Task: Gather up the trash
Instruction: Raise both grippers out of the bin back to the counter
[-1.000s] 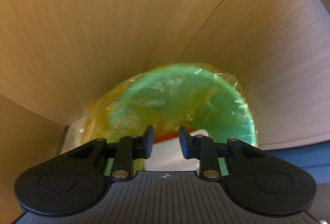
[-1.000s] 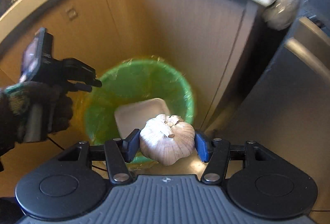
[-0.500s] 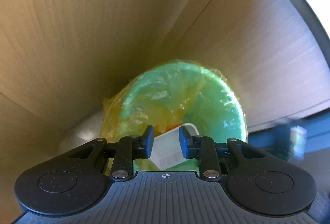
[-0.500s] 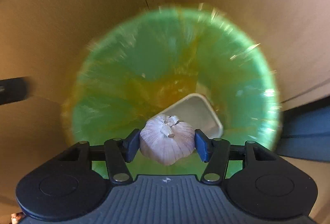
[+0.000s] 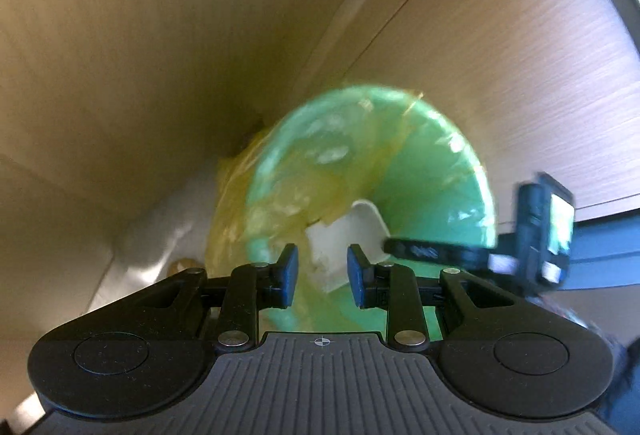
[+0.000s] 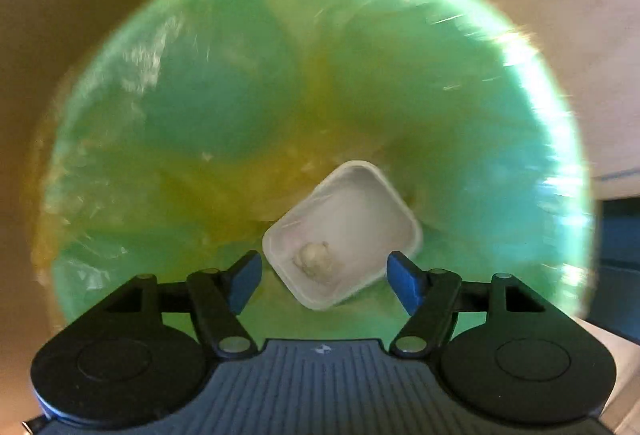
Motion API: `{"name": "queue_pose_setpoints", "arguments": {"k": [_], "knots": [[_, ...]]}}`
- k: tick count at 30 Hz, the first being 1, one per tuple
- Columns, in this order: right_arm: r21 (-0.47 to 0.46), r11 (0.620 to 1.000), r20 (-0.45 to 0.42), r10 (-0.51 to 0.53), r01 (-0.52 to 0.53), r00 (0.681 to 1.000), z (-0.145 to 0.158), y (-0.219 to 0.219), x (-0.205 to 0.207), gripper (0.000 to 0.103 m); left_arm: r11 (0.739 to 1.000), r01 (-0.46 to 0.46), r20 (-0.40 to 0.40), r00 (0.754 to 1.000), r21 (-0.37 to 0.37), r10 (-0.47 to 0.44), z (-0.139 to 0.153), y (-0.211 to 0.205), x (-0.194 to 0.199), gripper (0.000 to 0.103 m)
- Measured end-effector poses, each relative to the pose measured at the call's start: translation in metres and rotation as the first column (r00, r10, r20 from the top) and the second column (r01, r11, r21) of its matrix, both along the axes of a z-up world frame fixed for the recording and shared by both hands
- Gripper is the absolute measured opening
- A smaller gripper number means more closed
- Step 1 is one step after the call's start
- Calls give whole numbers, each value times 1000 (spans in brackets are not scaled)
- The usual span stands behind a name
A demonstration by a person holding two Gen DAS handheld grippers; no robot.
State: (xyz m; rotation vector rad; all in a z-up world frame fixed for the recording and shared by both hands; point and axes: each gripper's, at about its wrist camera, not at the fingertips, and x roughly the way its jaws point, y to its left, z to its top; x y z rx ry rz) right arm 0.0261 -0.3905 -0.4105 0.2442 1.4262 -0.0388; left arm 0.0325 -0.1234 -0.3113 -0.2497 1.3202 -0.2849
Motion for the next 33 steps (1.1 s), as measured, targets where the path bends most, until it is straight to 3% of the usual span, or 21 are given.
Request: {"name": "queue_pose_setpoints", "arguments": {"k": [5, 9, 13, 16, 19, 22, 26, 27, 29, 31, 33], "knots": [[12, 998, 153, -68, 67, 986, 91, -21, -32, 70, 1000, 24, 99, 995, 20, -26, 50, -15, 2, 30], [10, 999, 329, -44, 43, 943, 182, -25, -52, 70, 999, 27, 244, 969, 17, -30, 108, -22, -3, 30], [-84, 996, 486, 59, -20, 872, 254, -9, -62, 74, 999, -27, 397, 918, 18, 18, 179, -10, -8, 30], [-64, 997, 546, 70, -42, 835, 294, 6, -54, 74, 996, -86, 485, 871, -6, 78, 229, 14, -9, 30], [-36, 996, 627, 83, -78, 774, 331, 25, -48, 76, 994, -112, 569, 816, -19, 103, 266, 35, 6, 30], [-19, 994, 668, 93, -108, 738, 358, 45, -35, 78, 993, -113, 620, 776, -38, 113, 310, 59, 48, 30], [-64, 990, 727, 135, -129, 674, 399, 76, 1, 78, 981, -188, 733, 662, -35, 153, 366, 100, 132, 30], [-81, 990, 734, 138, -115, 665, 407, 83, 13, 78, 975, -222, 741, 652, -15, 159, 374, 110, 159, 30], [-81, 993, 739, 116, -83, 663, 414, 93, 44, 78, 946, -319, 691, 670, -63, 272, 380, 142, 220, 30], [-85, 994, 734, 107, -66, 671, 423, 110, 70, 78, 886, -423, 561, 694, -190, 452, 375, 189, 279, 30], [-121, 992, 729, 115, -38, 675, 431, 129, 89, 78, 822, -511, 475, 676, -250, 564, 363, 222, 332, 30]]}}
